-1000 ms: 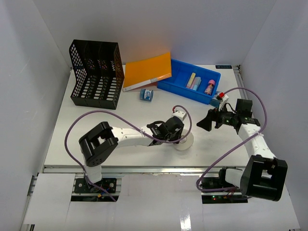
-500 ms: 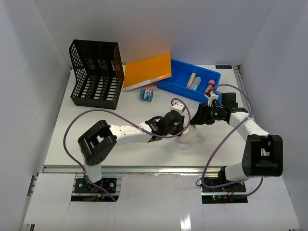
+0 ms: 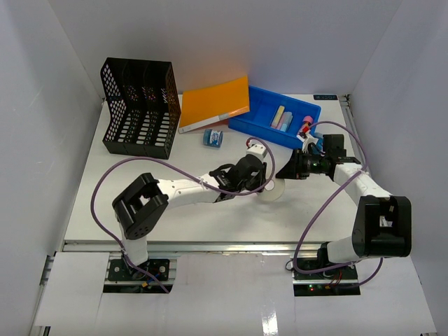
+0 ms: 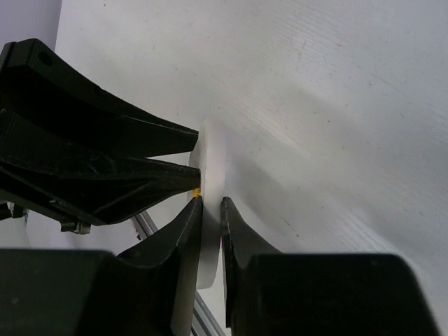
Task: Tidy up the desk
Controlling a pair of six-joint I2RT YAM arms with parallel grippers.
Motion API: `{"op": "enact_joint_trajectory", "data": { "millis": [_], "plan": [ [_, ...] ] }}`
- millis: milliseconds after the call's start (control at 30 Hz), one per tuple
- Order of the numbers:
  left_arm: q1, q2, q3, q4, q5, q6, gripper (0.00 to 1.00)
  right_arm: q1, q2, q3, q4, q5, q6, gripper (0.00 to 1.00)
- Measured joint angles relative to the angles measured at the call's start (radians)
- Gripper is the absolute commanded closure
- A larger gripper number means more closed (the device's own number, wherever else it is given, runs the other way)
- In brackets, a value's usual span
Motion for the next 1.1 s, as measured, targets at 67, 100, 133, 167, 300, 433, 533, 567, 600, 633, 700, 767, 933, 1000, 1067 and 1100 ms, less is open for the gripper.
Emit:
{"op": "enact_joint_trajectory", "data": {
  "millis": [67,100,133,167,300,433,533,567,600,633,700,767,933,1000,1067,1100],
  "plan": [
    [0.010,0.000,0.000,0.006,0.019,-0.007,0.27,0.000,0.000,0.000,0.006,-0.014,-0.004,0.86],
    [0.017,0.000,-0.001,0.015,0.035,-0.009,0.25,0.000,0.000,0.000,0.007,-0.020,-0.006,0.87],
    [0.024,-0.002,-0.002,0.029,0.051,-0.012,0.22,0.000,0.000,0.000,0.008,-0.024,-0.011,0.87],
    [0.032,-0.010,-0.012,0.045,0.070,-0.013,0.21,-0.001,-0.001,0.000,0.011,-0.030,-0.018,0.89],
    [0.057,-0.080,-0.086,0.106,0.149,-0.018,0.03,-0.023,-0.007,-0.010,0.012,-0.075,-0.065,0.92],
    [0.094,-0.225,-0.227,0.191,0.276,-0.008,0.02,-0.058,-0.008,-0.019,-0.004,-0.169,-0.143,0.92],
    [0.143,-0.330,-0.332,0.274,0.409,0.002,0.02,-0.073,-0.007,-0.014,-0.052,-0.260,-0.245,0.92],
    [0.168,-0.357,-0.362,0.305,0.471,0.004,0.02,-0.073,-0.004,-0.006,-0.088,-0.290,-0.285,0.92],
    [0.194,-0.375,-0.390,0.342,0.531,0.005,0.02,-0.073,0.003,0.009,-0.136,-0.322,-0.338,0.92],
    [0.222,-0.386,-0.415,0.382,0.589,0.005,0.02,-0.073,0.012,0.028,-0.194,-0.353,-0.399,0.92],
    [0.267,-0.380,-0.449,0.447,0.703,0.004,0.02,-0.070,0.043,0.077,-0.305,-0.401,-0.530,0.92],
    [0.296,-0.361,-0.465,0.490,0.796,0.006,0.02,-0.070,0.073,0.119,-0.395,-0.440,-0.650,0.92],
    [0.293,-0.288,-0.453,0.559,0.962,0.024,0.04,-0.066,0.131,0.184,-0.640,-0.502,-0.920,0.92],
    [0.292,-0.265,-0.440,0.575,0.998,0.026,0.07,-0.065,0.137,0.186,-0.694,-0.514,-0.976,0.92],
    [0.291,-0.241,-0.423,0.589,1.030,0.027,0.11,-0.062,0.138,0.186,-0.737,-0.525,-1.020,0.92],
    [0.290,-0.229,-0.411,0.591,1.042,0.027,0.15,-0.059,0.138,0.187,-0.751,-0.530,-1.036,0.92]
  ]
}}
